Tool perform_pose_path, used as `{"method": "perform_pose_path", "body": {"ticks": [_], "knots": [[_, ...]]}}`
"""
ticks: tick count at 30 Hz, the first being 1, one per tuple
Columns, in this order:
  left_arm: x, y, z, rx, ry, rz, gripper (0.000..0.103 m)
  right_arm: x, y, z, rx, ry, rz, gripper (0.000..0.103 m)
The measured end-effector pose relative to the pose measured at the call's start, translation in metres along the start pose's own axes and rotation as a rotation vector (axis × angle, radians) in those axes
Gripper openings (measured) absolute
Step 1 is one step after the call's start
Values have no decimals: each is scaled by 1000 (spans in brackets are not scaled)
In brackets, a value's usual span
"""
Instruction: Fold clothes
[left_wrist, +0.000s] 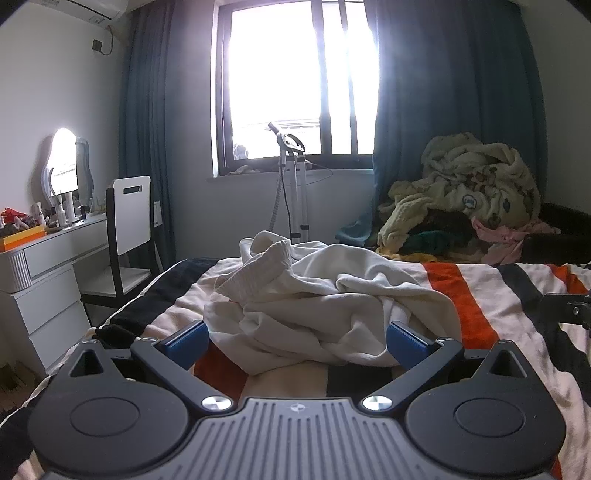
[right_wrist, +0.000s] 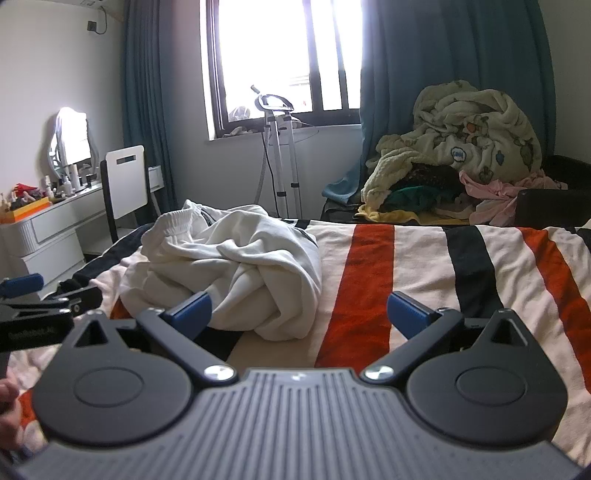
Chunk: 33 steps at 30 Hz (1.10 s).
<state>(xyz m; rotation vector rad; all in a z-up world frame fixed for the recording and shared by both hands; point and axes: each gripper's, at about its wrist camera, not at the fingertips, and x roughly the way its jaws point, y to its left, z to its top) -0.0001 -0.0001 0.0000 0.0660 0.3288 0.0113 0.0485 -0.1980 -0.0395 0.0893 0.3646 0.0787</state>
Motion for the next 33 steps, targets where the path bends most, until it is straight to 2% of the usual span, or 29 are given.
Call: {"method": "perform_pose_path", "body": {"ticks": [33], "knots": [[4,-1,-2,11,13,4,103,-2,-1,2,5,14,19,103]]}}
